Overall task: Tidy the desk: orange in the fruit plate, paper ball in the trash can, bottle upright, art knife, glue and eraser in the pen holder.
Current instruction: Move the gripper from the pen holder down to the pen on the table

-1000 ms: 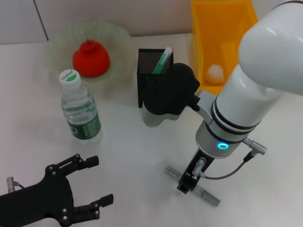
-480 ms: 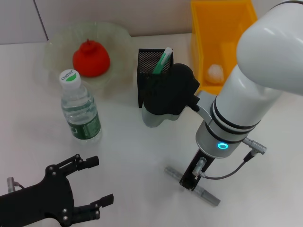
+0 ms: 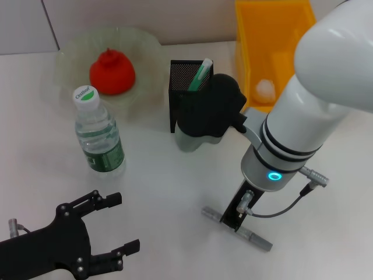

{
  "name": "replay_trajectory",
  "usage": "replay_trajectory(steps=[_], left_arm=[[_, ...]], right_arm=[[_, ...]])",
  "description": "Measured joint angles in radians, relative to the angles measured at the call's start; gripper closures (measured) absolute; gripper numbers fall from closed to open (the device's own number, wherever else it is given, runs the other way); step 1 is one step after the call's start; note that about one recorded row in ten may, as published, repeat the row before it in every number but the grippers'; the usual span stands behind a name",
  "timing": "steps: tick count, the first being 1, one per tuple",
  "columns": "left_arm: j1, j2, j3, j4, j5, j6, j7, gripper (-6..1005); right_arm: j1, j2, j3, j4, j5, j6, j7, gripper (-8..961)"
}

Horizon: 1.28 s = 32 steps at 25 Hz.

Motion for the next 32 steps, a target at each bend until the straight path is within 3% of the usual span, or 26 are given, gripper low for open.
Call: replay_trajectory(steps=[7,17,20,25,32], left_arm=[[0.000,0.000,0.000,-0.001,-0.001,0.001,0.000,140],[0.000,0.000,0.000,0.005,-0.001,0.001,-0.002,140],[0.000,0.000,0.000,0.006,-0.001,0.001,-0.003,140],[0.000,0.000,0.000,0.006,-0.001,0.001,-0.003,140],[0.000,0.000,0.000,0.006,-0.001,0.001,-0.003,140]], right_arm=[[-0.012,-0.004,0.039,-0.015,0.000,-0.005,-0.004,852],[-0.018,-0.002,0.018,-0.033,0.001,0.000,-0.003,814],[-0.012,0.000,0.016,-0.024,0.001,0.004,-0.002,610],[-0.007,0.000,0.003,-0.013,0.002,0.019,-0.001,508],[0.011,0.000,-0.023,0.035,0.019,0.041,0.000,512]])
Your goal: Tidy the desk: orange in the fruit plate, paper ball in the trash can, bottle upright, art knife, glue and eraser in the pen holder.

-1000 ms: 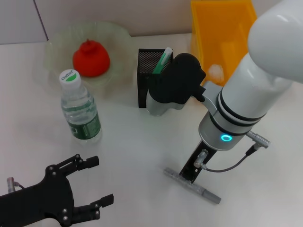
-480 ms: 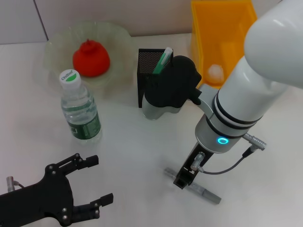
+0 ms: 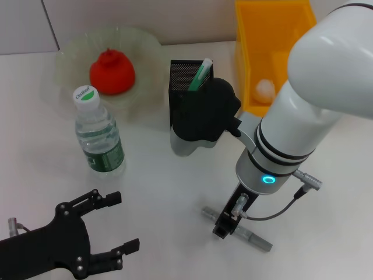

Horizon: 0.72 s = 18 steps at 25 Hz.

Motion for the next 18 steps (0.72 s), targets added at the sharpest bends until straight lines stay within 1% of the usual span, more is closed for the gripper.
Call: replay_trajectory(steps=[10,15,18], left_arm=[[0.000,0.000,0.000,-0.005,0.000,0.000,0.004,140],[0.000,0.000,0.000,-0.006,0.000,-0.001,0.005,140],[0.000,0.000,0.000,-0.006,0.000,-0.001,0.005,140]], right_arm=[[0.015,0.000,-0.013,0.023,0.001,-0.001,0.001,515],[0.016,0.000,-0.015,0.022,0.001,-0.003,0.001,692],[0.016,0.000,-0.013,0.021,0.001,-0.004,0.001,818]])
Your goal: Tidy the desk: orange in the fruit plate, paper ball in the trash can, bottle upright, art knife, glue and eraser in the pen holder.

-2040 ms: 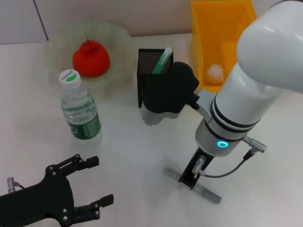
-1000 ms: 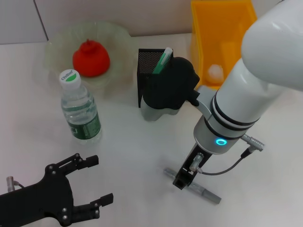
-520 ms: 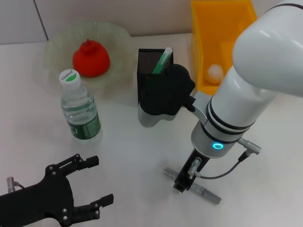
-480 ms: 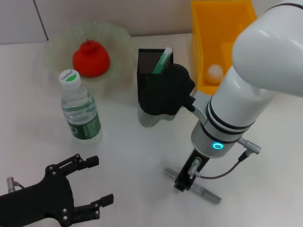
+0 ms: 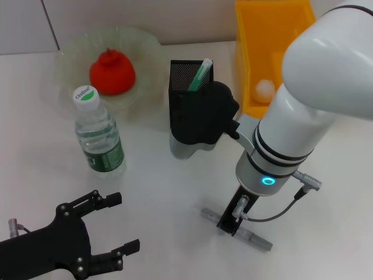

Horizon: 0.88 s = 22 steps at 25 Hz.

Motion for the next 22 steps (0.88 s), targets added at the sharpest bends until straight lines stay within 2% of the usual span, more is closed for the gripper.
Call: replay_trajectory(steps=[5,10,13,17,22], left_arm=[[0.000,0.000,0.000,0.000,-0.001,0.000,0.000,140],[0.000,0.000,0.000,0.000,-0.002,0.001,0.000,140],[0.000,0.000,0.000,0.000,-0.002,0.001,0.000,140],[0.000,0.000,0.000,0.001,-0.002,0.002,0.000,140],[-0.002,-0.001,0.000,0.001,-0.003,0.001,0.000,140]], right_arm=[[-0.016,-0.003,0.037,-0.031,0.005,-0.002,-0.007,819],[-0.058,-0.006,0.148,-0.097,0.018,-0.033,-0.050,820],[-0.099,-0.008,0.273,-0.163,0.061,-0.069,-0.108,820],[-0.161,-0.010,0.489,-0.251,0.126,-0.088,-0.192,821],[-0.253,-0.011,0.729,-0.308,0.334,-0.008,-0.382,822]])
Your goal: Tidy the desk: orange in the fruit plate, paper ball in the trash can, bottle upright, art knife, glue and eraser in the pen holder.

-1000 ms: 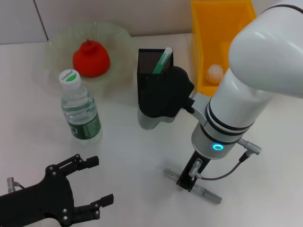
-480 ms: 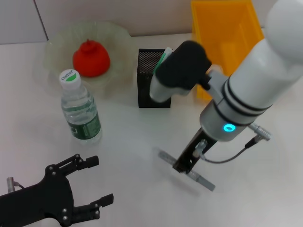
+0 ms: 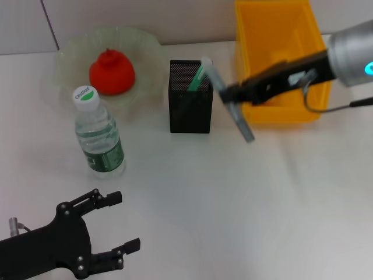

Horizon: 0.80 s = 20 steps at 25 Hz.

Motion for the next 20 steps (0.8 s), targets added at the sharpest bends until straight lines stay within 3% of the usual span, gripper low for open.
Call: replay_trajectory(steps=[5,10,15,20], left_arm=[[-0.002,-0.001,0.000,-0.001,-0.001,0.000,-0.001,140],[-0.006,-0.001,0.005,-0.003,-0.001,-0.004,-0.002,140],[-0.007,-0.002,0.007,-0.003,-0.003,-0.003,0.000,140],[-0.007,-0.002,0.008,-0.003,-0.003,-0.001,0.000,140]], right_arm=[[-0.077,0.000,0.087,0.062,0.224,0.122,-0.255,823],[-0.094,0.001,0.101,0.275,0.478,0.249,-0.581,824],[-0.028,0.000,0.157,0.587,0.751,0.275,-0.943,828],[0.068,0.000,0.237,0.836,0.836,0.278,-1.194,828]])
